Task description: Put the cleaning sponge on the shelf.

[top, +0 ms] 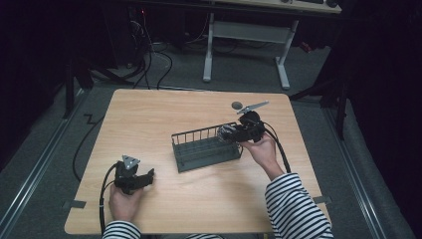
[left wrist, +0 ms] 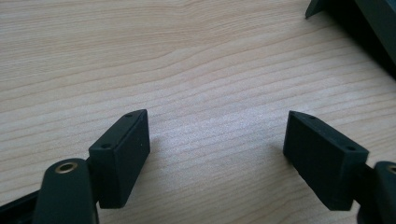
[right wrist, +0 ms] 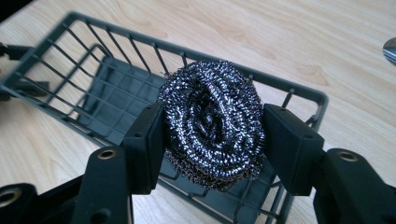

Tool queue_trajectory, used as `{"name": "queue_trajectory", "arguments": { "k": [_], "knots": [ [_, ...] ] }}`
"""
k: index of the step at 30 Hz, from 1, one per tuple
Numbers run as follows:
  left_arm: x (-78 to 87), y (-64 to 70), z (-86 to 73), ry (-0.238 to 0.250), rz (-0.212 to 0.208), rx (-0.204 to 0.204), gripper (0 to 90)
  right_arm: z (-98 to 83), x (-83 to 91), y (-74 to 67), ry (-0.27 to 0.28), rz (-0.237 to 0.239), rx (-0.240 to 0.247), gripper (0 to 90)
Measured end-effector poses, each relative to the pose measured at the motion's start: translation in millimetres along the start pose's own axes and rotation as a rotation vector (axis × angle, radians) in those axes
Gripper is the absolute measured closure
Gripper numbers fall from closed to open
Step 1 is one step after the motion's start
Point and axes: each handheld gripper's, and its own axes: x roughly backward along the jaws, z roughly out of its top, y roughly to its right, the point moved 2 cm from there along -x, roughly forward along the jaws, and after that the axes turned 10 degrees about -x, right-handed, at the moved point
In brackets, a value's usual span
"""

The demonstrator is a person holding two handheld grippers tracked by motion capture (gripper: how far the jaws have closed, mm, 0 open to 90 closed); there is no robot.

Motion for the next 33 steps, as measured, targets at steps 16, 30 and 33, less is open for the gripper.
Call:
{"name": "queue_trajectory", "arguments": {
  "k": [16, 30, 33],
  "knots": [
    [0.0, 0.0, 0.0, 0.0, 0.001, 0.0, 23.2, -7.0, -24.9, 6.3, -0.02, -0.011, -0.014, 32.8],
    [0.0, 0.1, 0.0, 0.0, 0.001, -0.001, 23.2, -24.5, 25.1, 19.8, 0.111, -0.004, -0.033, 36.1],
    [-0.1, 0.1, 0.0, 0.0, 0.001, -0.001, 23.3, -34.5, 38.3, 27.4, 0.145, -0.002, -0.054, 37.4]
  ]
}}
